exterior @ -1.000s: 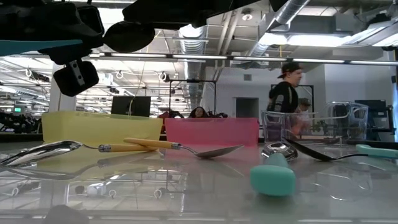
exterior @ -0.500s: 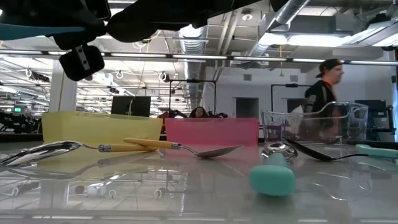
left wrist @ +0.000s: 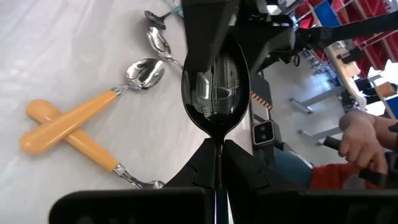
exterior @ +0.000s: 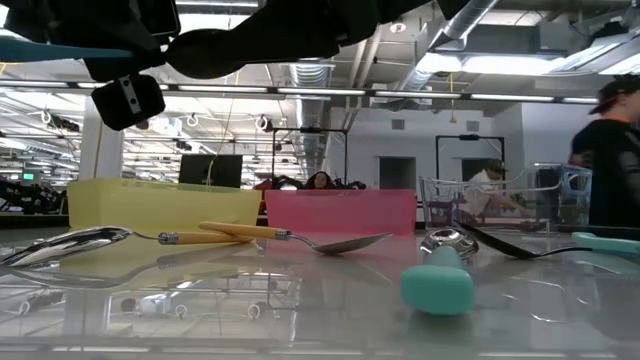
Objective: Sort silverware by color (type)
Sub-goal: Put the blue spoon into the transparent bin
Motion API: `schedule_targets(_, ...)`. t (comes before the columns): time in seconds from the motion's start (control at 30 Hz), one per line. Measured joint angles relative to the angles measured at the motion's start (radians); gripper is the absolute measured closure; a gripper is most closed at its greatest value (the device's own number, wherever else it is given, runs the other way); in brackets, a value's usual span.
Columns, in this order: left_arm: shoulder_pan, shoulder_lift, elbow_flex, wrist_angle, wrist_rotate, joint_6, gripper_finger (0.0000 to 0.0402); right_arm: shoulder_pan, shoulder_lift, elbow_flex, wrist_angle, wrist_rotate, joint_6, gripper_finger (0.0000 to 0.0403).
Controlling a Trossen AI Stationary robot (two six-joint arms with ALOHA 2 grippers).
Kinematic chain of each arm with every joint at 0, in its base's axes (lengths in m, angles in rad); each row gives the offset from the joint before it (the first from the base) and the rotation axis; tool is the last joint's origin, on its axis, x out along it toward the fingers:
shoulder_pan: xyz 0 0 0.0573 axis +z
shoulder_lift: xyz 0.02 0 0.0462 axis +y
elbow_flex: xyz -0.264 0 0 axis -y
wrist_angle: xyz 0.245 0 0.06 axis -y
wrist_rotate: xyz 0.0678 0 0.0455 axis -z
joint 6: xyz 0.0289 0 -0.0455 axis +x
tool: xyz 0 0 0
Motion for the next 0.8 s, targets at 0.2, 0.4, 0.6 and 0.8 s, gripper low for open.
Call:
schedule_targets(0.2, 0.000, 0.000, 0.000, 0.004, -0.003, 0.000, 0.0401, 0.000, 0.000, 0.000, 0.000, 0.002, -0.002, 0.0112)
schedule_targets(0.4, 0.000, 0.000, 0.000, 0.005, -0.006, 0.000, 0.0401, 0.000, 0.000, 0.000, 0.000, 0.076, 0.000, 0.0133)
schedule_targets(0.6, 0.000, 0.000, -0.001, 0.005, -0.008, 0.000, 0.0401, -0.002, 0.000, 0.000, 0.000, 0.074, 0.017, 0.0176)
schedule_targets(0.8, 0.016, 0.000, -0.001, 0.006, -0.006, 0.000, 0.0401, 0.002, 0.000, 0.000, 0.013, 0.073, -0.017, 0.0233)
